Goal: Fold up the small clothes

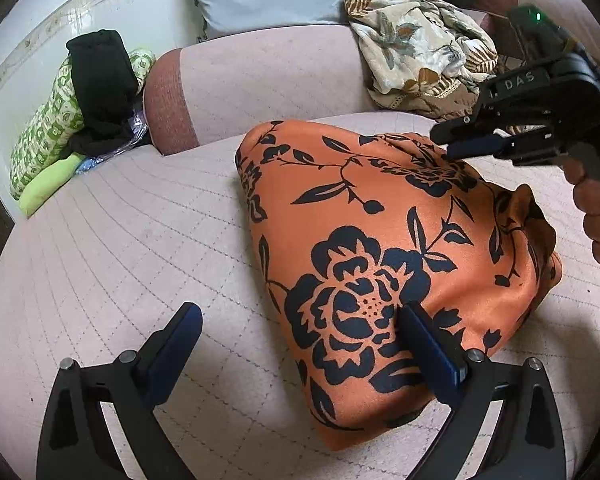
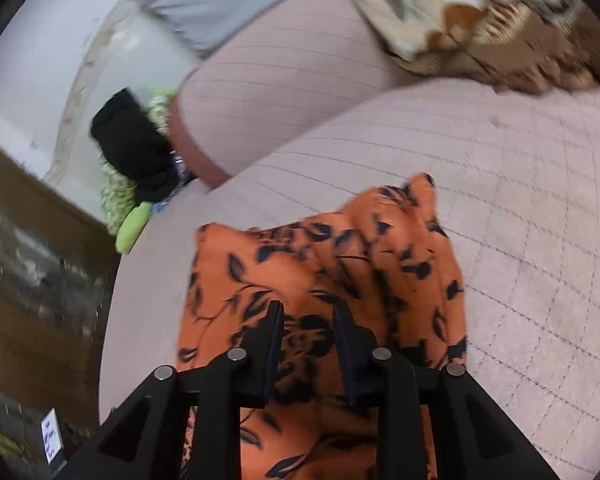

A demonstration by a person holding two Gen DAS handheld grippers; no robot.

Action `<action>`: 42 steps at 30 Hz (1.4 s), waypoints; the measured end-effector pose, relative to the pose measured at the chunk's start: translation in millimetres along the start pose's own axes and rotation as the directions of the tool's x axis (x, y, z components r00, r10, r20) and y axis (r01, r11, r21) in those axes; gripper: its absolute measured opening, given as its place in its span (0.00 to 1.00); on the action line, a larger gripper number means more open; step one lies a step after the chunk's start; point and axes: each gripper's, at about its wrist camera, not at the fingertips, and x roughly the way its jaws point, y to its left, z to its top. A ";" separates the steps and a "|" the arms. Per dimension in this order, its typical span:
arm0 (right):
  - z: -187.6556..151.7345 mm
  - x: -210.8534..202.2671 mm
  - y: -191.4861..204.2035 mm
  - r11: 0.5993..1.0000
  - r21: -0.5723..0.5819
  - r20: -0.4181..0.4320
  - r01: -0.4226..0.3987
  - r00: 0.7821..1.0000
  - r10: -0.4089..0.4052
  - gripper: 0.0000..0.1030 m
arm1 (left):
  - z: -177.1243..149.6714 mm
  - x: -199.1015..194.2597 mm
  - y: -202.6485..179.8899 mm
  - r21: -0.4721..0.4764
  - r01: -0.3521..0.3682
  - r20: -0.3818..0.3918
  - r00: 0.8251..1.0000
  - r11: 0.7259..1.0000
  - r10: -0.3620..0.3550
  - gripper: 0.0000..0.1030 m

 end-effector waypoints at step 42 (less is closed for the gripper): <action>-7.2 42.1 -14.1 0.999 0.001 -0.111 0.053 0.992 -0.052 0.25 | 12.7 -50.6 110.0 -0.308 -0.367 0.089 0.908 0.878 0.410 0.96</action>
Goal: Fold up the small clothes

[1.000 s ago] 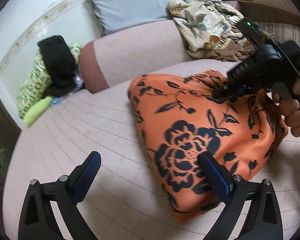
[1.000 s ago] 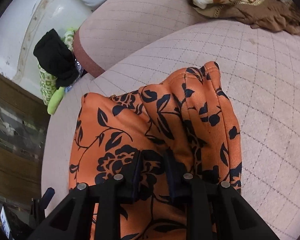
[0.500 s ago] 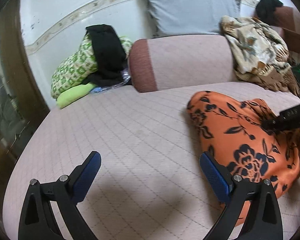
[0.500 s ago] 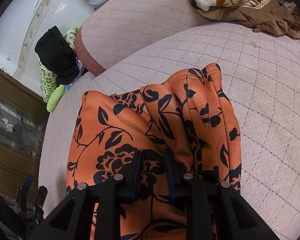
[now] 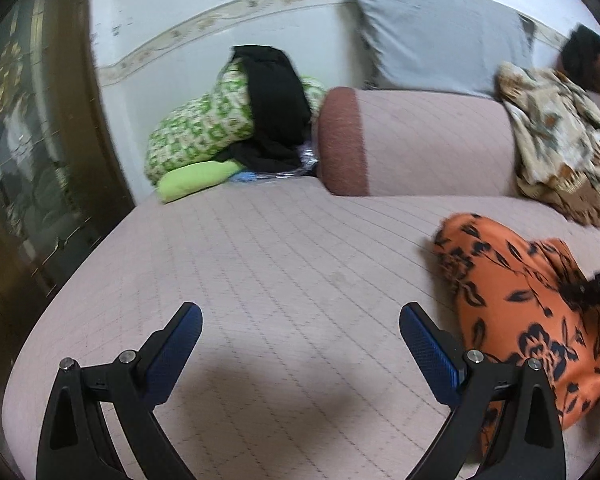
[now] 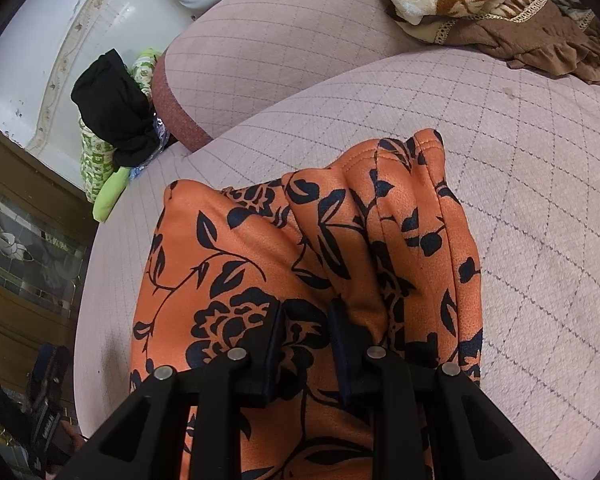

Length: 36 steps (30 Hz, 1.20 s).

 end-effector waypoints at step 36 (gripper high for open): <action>0.8 -0.7 0.7 1.000 -0.012 0.004 0.002 1.000 -0.002 0.25 | 2.8 0.2 31.9 -0.087 -0.074 0.013 0.997 0.993 0.076 0.96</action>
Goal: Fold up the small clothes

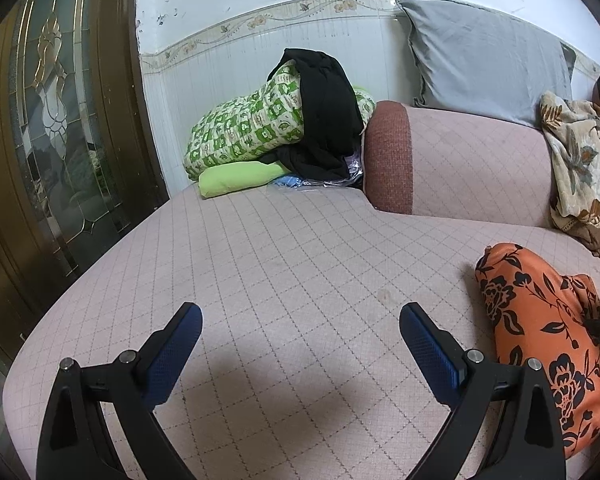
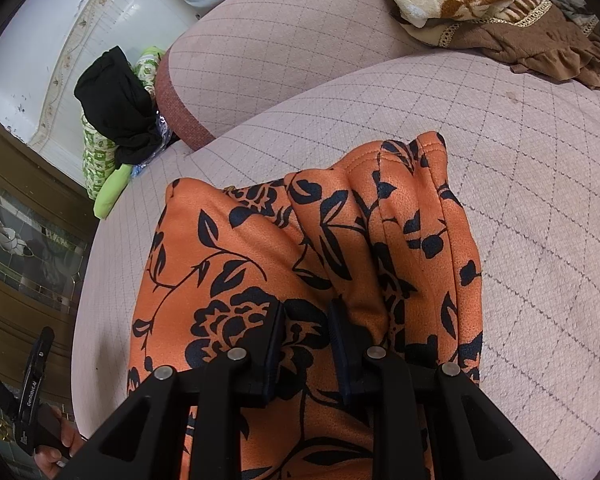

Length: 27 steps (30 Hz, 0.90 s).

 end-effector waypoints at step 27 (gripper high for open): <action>-15.7 -26.2 4.2 0.998 -0.070 -0.047 -0.003 0.999 0.000 0.27 | -39.6 14.7 -117.2 0.228 0.331 -0.232 0.932 0.916 -0.279 0.96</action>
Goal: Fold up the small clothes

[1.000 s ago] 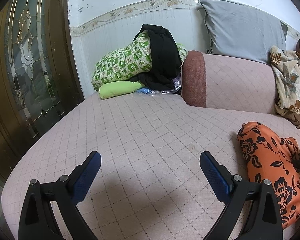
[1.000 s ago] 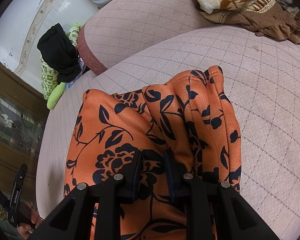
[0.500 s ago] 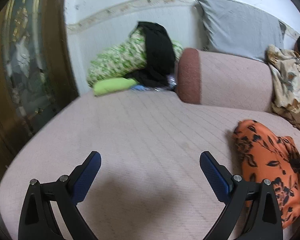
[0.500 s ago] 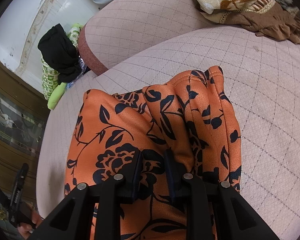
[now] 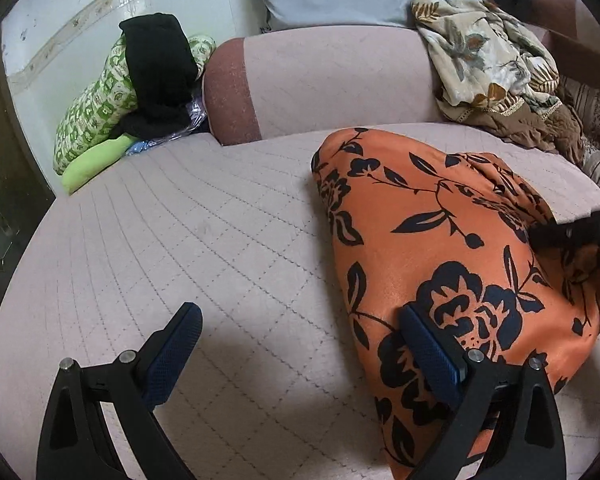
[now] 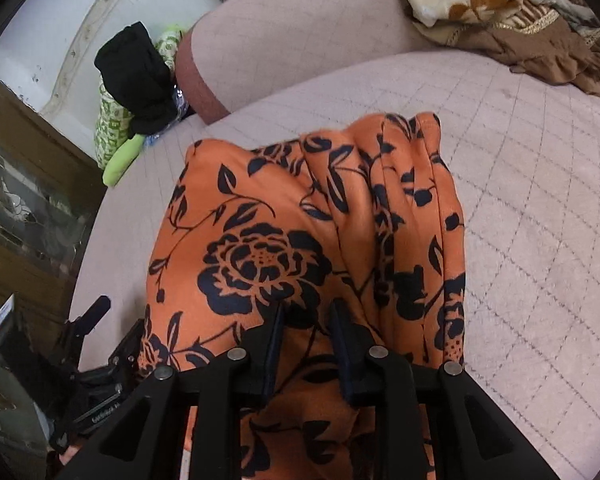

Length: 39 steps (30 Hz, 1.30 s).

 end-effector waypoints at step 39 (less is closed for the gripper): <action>-31.9 -45.8 13.9 0.999 0.047 0.116 0.017 0.993 -0.023 0.32 | 1.1 -11.4 31.6 -0.082 0.034 0.005 0.999 0.996 -0.034 0.96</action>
